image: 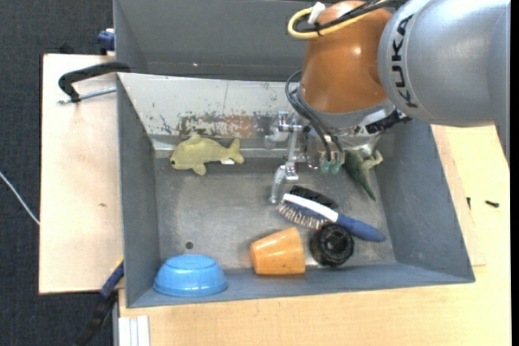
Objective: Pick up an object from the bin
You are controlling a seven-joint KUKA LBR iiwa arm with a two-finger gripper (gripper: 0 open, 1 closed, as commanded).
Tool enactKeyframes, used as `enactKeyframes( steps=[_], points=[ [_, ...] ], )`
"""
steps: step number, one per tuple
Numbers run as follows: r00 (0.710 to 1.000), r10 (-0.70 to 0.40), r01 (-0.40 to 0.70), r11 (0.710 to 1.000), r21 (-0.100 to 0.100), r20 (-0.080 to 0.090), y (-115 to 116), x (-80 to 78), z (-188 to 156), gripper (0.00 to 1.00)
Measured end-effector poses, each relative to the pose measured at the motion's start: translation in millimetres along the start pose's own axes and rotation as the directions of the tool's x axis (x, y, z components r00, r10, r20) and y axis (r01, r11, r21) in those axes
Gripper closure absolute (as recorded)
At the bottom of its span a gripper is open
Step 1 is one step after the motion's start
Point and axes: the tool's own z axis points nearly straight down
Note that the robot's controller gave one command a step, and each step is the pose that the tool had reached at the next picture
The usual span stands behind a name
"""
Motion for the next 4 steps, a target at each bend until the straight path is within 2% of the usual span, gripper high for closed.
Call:
enactKeyframes(
  steps=[1, 2, 3, 4],
  points=[
    [0.991, 0.136, -0.136, 0.991, 0.002, 0.000, -46.3, 34.6, 87.8, 0.00],
    [0.991, 0.131, -0.131, 0.991, -0.005, 0.009, -41.7, 31.6, 83.1, 1.00],
    [0.997, -0.080, 0.080, 0.997, 0.002, 0.013, -56.7, 34.5, -64.1, 1.00],
    [0.947, -0.320, 0.320, 0.947, 0.002, 0.007, -42.3, 38.4, -63.6, 1.00]
  ],
)
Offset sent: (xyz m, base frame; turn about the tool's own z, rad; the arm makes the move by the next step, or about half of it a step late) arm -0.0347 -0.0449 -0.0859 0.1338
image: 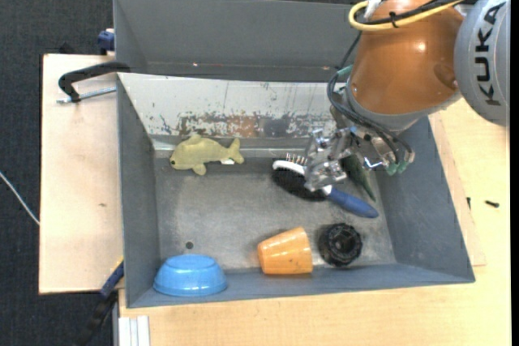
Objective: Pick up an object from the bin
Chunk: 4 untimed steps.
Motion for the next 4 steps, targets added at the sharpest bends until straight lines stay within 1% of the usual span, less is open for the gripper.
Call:
enactKeyframes(
  steps=[1, 2, 3, 4],
  points=[
    [0.998, -0.063, 0.062, 0.998, -0.007, -0.015, 63.6, 26.3, 105.9, 1.00],
    [0.998, -0.056, 0.056, 0.998, 0.001, 0.016, 59.4, 17.8, 96.6, 0.00],
    [0.992, -0.123, 0.123, 0.992, -0.002, -0.004, -12.9, 47.4, 157.7, 0.00],
    [0.960, -0.280, 0.280, 0.960, -0.002, -0.001, -89.2, 24.4, 156.2, 0.00]
  ],
)
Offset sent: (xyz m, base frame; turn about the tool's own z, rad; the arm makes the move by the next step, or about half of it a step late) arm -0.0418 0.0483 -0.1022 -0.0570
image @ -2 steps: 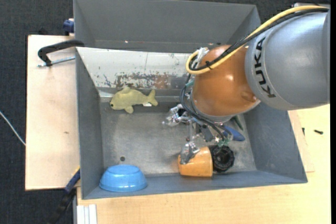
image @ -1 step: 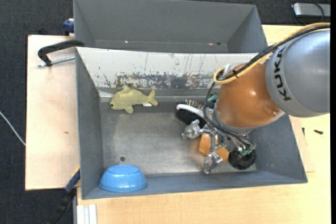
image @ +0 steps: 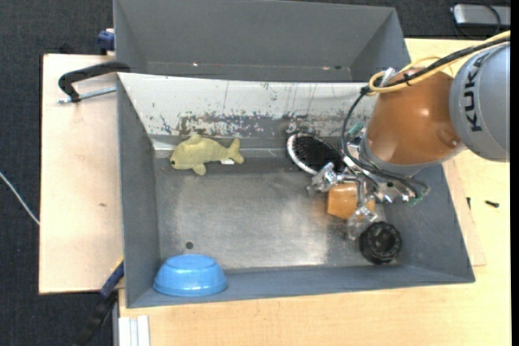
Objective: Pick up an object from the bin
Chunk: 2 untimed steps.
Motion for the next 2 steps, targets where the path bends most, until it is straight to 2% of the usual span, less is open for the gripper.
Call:
enactKeyframes(
  steps=[1, 2],
  points=[
    [0.994, 0.103, -0.104, 0.994, -0.028, -0.036, -59.1, -16.7, -21.3, 0.00],
    [0.994, 0.100, -0.102, 0.994, -0.034, -0.041, -56.1, -15.9, -19.0, 1.00]
  ],
)
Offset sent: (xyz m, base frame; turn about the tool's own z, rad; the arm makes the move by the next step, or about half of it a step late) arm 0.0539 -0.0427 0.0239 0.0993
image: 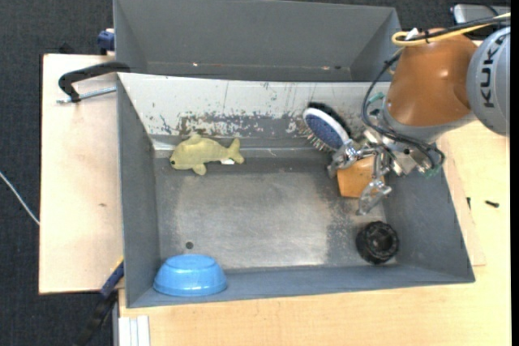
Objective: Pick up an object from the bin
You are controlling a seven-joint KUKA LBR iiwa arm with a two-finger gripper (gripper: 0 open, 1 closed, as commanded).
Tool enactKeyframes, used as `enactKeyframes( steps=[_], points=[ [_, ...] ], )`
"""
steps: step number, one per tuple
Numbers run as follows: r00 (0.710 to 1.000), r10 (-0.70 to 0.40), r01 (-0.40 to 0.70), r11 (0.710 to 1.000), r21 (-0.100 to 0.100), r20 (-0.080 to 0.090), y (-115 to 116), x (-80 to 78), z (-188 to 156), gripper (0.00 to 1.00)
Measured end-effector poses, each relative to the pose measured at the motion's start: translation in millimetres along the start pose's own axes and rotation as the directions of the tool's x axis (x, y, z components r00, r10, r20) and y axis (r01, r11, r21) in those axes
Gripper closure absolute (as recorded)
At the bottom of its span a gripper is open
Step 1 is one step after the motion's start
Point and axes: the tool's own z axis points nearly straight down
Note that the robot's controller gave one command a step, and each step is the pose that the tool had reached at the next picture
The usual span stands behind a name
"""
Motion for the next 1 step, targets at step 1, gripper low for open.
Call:
enactKeyframes(
  steps=[1],
  points=[
    [0.992, -0.115, 0.113, 0.992, 0.048, 0.043, -6.4, 0.5, -193.2, 1.00]
  ],
)
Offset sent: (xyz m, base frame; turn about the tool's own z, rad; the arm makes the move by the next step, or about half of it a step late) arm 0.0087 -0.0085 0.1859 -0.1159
